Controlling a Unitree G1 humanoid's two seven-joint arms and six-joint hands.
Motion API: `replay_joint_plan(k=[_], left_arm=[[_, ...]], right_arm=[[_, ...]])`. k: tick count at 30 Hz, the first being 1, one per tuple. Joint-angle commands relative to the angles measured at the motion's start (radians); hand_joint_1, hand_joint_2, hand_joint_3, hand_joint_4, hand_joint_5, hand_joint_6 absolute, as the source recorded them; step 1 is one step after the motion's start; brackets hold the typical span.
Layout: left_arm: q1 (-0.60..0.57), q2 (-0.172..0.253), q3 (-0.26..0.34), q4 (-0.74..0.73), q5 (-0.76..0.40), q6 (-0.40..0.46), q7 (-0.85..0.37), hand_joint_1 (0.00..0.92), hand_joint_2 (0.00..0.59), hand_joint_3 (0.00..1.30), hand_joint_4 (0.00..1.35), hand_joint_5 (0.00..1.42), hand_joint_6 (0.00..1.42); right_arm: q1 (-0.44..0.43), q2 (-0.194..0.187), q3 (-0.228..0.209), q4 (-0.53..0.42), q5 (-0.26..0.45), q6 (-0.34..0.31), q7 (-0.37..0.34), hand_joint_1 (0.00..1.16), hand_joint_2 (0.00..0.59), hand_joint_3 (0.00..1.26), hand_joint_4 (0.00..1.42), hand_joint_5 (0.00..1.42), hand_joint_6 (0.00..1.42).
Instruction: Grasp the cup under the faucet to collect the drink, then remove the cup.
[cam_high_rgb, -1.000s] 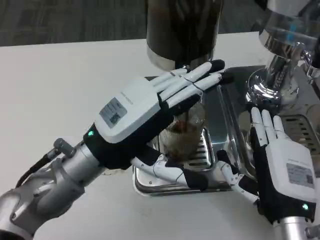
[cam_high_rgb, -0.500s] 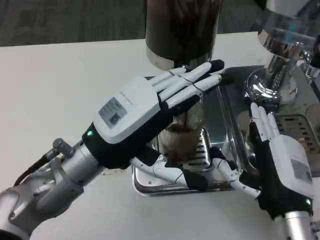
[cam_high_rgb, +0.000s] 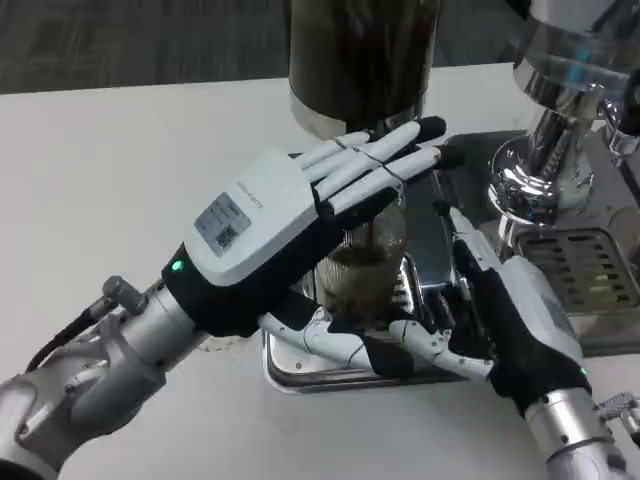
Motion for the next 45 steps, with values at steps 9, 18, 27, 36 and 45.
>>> replay_joint_plan(k=[9,18,27,36,45], left_arm=[[0.008,0.013,-0.008,0.002,-0.002,0.023,0.002,0.000,0.036,0.15,0.03,0.24,0.19],[0.010,0.018,-0.004,0.000,-0.011,0.033,0.002,0.000,0.041,0.15,0.03,0.25,0.19],[0.015,0.020,0.036,-0.008,-0.022,0.065,0.043,0.000,0.060,0.07,0.00,0.18,0.12],[0.031,0.022,0.145,-0.037,-0.084,0.083,0.104,0.000,0.064,0.04,0.00,0.16,0.11],[0.100,0.036,0.213,-0.039,-0.191,0.057,0.095,0.000,0.080,0.07,0.00,0.19,0.13]], right_arm=[[-0.109,0.045,-0.006,0.161,0.080,-0.095,0.049,0.52,0.197,0.00,0.00,0.00,0.01],[-0.169,0.058,-0.003,0.255,0.110,-0.148,0.078,0.52,0.194,0.00,0.00,0.00,0.00],[-0.192,0.068,-0.004,0.295,0.113,-0.172,0.076,0.54,0.191,0.00,0.00,0.00,0.02],[-0.195,0.075,-0.010,0.317,0.128,-0.189,0.085,0.55,0.199,0.00,0.00,0.00,0.03],[-0.204,0.087,-0.018,0.337,0.151,-0.218,0.100,0.55,0.195,0.00,0.00,0.00,0.04]])
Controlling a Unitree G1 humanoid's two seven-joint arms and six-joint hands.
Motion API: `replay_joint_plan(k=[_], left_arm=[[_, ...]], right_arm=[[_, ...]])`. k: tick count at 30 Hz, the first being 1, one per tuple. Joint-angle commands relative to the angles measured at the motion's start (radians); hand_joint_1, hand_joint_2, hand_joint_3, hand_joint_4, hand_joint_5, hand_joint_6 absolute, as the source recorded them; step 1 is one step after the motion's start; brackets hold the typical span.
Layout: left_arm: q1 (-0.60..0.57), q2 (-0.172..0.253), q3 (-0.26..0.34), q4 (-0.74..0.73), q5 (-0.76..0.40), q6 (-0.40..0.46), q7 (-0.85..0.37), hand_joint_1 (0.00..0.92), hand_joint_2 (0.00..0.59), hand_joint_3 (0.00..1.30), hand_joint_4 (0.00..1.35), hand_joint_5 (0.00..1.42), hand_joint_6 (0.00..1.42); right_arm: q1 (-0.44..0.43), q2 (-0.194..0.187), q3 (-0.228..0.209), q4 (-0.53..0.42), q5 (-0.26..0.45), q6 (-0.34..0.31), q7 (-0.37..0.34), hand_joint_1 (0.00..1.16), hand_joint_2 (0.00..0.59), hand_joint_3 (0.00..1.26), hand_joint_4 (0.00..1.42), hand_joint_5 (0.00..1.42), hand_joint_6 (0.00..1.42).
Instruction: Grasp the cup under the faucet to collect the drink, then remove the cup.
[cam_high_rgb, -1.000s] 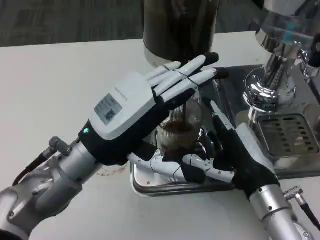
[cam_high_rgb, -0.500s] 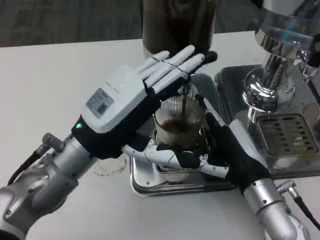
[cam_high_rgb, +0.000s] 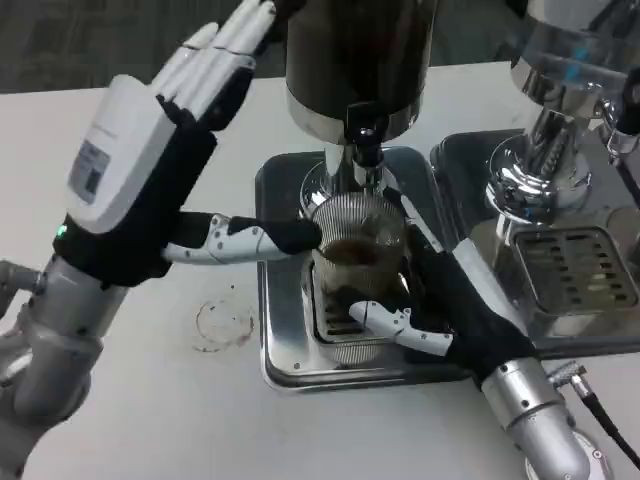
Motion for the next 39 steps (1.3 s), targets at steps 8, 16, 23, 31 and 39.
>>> replay_joint_plan(k=[8,16,23,31,39], left_arm=[[0.175,0.058,0.119,0.037,-0.065,0.009,0.002,0.000,0.078,0.08,0.00,0.20,0.13],[0.297,0.075,0.132,0.137,-0.088,0.011,-0.009,0.000,0.077,0.08,0.00,0.20,0.14],[0.318,0.077,0.088,0.214,-0.092,0.022,-0.055,0.000,0.078,0.08,0.00,0.19,0.14],[0.336,0.077,0.051,0.254,-0.075,0.025,-0.052,0.000,0.081,0.08,0.00,0.19,0.14],[0.349,0.074,0.043,0.255,-0.063,0.023,-0.039,0.000,0.083,0.08,0.00,0.18,0.14]], right_arm=[[-0.032,0.019,-0.013,0.046,0.042,-0.022,0.033,0.55,0.190,0.00,0.00,0.00,0.05],[-0.064,0.037,-0.025,0.104,0.057,-0.023,0.042,0.61,0.165,0.00,0.00,0.00,0.06],[-0.090,0.053,-0.031,0.155,0.066,-0.044,0.045,0.66,0.159,0.00,0.00,0.00,0.09],[-0.132,0.067,-0.017,0.215,0.062,-0.058,0.068,0.70,0.166,0.00,0.00,0.00,0.12],[-0.151,0.079,-0.015,0.260,0.060,-0.062,0.072,0.75,0.160,0.00,0.00,0.00,0.17]])
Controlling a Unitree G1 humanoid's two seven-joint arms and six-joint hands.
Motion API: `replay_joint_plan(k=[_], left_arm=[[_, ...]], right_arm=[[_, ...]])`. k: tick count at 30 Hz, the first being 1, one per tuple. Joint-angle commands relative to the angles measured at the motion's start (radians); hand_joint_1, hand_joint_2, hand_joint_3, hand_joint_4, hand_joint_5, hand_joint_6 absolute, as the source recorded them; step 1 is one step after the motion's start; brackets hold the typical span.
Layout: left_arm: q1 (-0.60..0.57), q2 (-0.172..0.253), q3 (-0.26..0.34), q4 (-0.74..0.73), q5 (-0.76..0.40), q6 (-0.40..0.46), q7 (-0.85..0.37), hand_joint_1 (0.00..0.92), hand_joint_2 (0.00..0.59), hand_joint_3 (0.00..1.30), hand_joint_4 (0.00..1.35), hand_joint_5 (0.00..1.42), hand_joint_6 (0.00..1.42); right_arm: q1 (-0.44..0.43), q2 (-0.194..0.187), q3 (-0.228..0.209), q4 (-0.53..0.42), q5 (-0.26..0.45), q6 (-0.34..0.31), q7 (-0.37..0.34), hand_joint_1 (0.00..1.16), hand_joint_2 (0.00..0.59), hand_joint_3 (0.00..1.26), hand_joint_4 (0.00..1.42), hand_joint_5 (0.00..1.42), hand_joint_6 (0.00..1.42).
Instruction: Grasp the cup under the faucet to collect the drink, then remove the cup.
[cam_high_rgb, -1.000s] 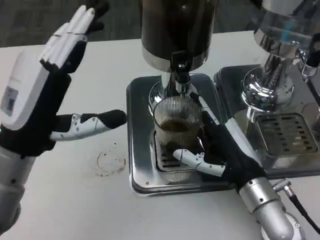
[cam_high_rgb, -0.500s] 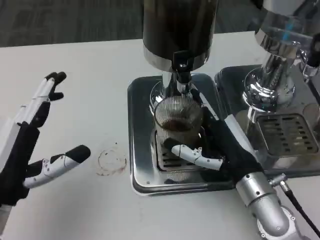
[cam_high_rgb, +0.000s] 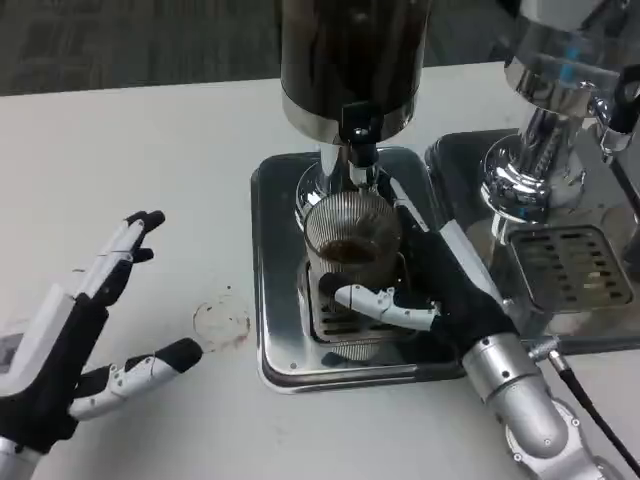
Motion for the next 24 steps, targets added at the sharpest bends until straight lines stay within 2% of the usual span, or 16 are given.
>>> replay_joint_plan(k=[1,6,14,24], left_arm=[[0.010,0.008,-0.007,0.007,0.006,0.004,0.010,0.000,0.084,0.08,0.00,0.18,0.14],[0.010,0.007,-0.008,0.009,0.002,0.004,0.011,0.000,0.088,0.08,0.00,0.18,0.14],[0.035,0.008,-0.010,-0.058,0.070,0.034,0.060,0.000,0.090,0.08,0.00,0.18,0.13],[0.058,0.001,-0.006,-0.094,0.063,0.054,0.071,0.000,0.090,0.08,0.00,0.18,0.12]], right_arm=[[-0.005,0.016,0.009,0.041,0.003,0.009,0.021,0.75,0.159,0.00,0.00,0.00,0.17],[-0.012,0.024,0.009,0.063,0.003,0.005,0.024,0.78,0.156,0.00,0.01,0.03,0.20],[0.003,0.019,0.005,0.072,0.028,-0.017,0.063,0.81,0.162,0.00,0.16,0.14,0.28],[0.011,0.016,-0.009,0.084,0.041,-0.022,0.041,0.89,0.169,0.17,0.34,0.27,0.37]])
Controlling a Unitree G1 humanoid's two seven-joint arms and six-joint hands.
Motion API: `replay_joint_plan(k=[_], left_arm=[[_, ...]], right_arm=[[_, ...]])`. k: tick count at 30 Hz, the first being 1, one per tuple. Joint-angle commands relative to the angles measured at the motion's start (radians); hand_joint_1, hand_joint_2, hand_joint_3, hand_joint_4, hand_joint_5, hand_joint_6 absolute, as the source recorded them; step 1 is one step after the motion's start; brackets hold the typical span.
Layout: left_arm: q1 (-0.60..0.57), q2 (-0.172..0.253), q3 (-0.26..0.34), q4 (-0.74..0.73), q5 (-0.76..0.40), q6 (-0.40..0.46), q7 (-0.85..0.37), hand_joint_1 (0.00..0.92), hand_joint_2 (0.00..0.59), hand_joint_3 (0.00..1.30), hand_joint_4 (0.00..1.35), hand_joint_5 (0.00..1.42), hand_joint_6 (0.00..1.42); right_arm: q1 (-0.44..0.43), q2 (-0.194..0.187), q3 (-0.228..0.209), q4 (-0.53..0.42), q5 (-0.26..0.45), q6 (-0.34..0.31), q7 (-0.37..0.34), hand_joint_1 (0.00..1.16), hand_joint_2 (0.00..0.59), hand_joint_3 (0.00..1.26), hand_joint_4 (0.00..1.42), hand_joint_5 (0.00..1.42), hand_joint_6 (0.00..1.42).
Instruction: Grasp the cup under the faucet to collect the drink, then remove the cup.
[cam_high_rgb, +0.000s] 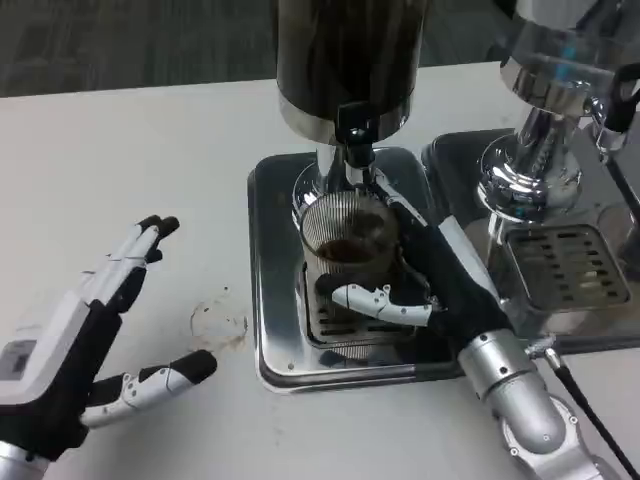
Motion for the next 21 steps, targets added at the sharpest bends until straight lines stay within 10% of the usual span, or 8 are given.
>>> replay_joint_plan(k=[1,21], left_arm=[[0.020,0.001,0.006,-0.010,-0.010,0.013,0.013,0.000,0.090,0.08,0.00,0.18,0.12],[0.026,-0.025,-0.002,-0.025,-0.009,0.030,0.030,0.000,0.091,0.09,0.00,0.19,0.12]], right_arm=[[0.030,0.001,0.002,0.034,-0.006,0.026,0.009,0.90,0.169,0.18,0.35,0.27,0.38],[0.032,-0.006,0.008,-0.006,-0.095,0.022,-0.163,1.06,0.161,0.48,0.52,0.49,0.56]])
